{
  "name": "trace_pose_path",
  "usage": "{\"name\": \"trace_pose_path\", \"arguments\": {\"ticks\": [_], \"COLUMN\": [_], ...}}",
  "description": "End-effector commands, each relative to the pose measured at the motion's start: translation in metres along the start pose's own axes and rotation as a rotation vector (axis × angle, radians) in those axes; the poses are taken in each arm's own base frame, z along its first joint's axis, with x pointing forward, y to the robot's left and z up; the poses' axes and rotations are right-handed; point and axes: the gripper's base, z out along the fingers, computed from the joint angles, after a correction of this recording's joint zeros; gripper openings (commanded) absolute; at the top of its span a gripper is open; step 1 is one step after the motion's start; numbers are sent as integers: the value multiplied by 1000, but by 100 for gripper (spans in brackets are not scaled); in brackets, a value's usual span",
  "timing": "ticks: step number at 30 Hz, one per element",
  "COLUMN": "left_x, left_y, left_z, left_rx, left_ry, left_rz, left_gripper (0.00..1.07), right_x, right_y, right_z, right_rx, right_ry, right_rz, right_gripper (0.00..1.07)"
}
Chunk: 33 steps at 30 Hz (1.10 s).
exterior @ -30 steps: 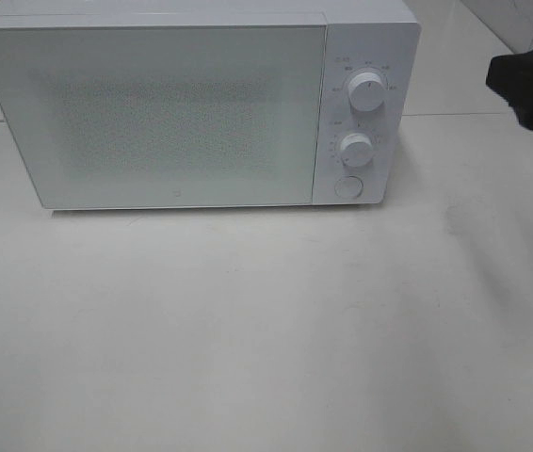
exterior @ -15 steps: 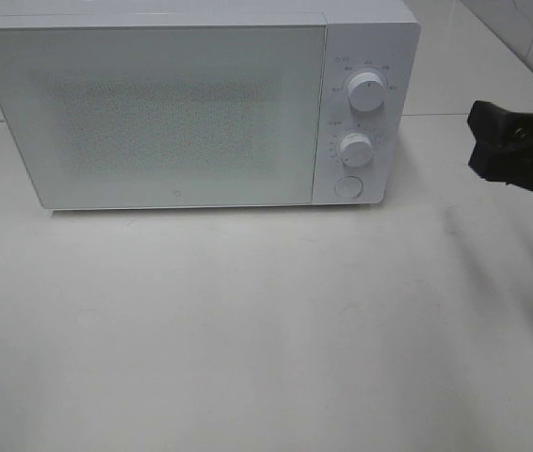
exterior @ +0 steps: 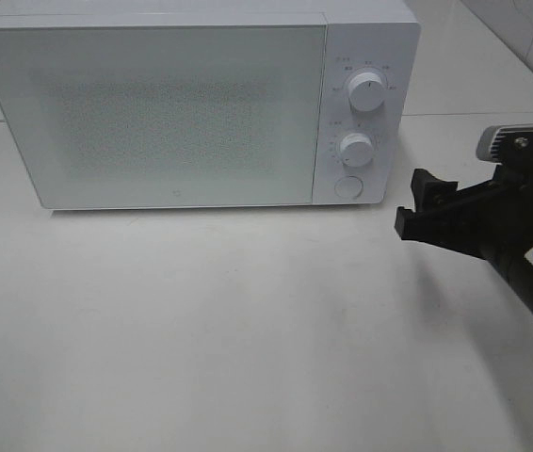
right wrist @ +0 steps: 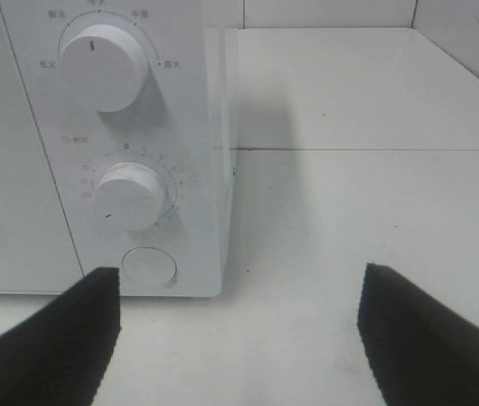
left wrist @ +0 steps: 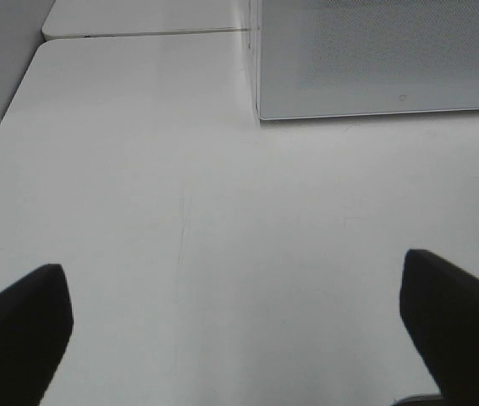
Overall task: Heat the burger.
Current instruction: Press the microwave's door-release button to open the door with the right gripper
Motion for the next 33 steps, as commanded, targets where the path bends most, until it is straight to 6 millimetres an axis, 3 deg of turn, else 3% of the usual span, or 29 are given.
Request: {"name": "trace_pose_path", "arguments": {"ticks": [1, 9, 19, 22, 24, 25, 26, 27, 29, 30, 32, 33], "left_x": [1, 1, 1, 1, 1, 1, 1, 1, 1, 1, 1, 1], "left_y": [0, 0, 0, 0, 0, 0, 0, 0, 0, 0, 0, 0], "left_z": [-2, -2, -2, -2, -2, -2, -2, -2, -2, -2, -2, -2], "left_rx": [-7, -7, -7, -7, -7, -7, -7, -7, -7, -7, -7, -7], "left_ry": [-27, -27, -27, -27, -27, -27, -27, -27, -27, -27, -27, -27], "left_rz": [-3, -3, -3, -3, -3, -3, -3, -3, -3, -3, -3, -3], "left_gripper": [98, 98, 98, 98, 98, 98, 98, 98, 98, 98, 98, 98], "right_x": [-7, -2, 1, 2, 4, 4, 6, 6, 8, 8, 10, 10], "right_y": [16, 35, 37, 38, 38, 38, 39, 39, 39, 39, 39, 39], "right_z": [3, 8, 7, 7, 7, 7, 7, 7, 6, 6, 6, 6], "right_rx": [4, 13, 8, 2, -2, -2, -1, -1, 1, 1, 11, 11], "right_ry": [-84, -56, -45, -28, -2, -2, 18, 18, 36, 36, 56, 56], "right_rz": [-15, -6, 56, 191, 381, 381, 535, 535, 759, 759, 1040, 1040], "right_gripper": [75, 75, 74, 69, 63, 63, 58, 58, 49, 49, 36, 36]}}
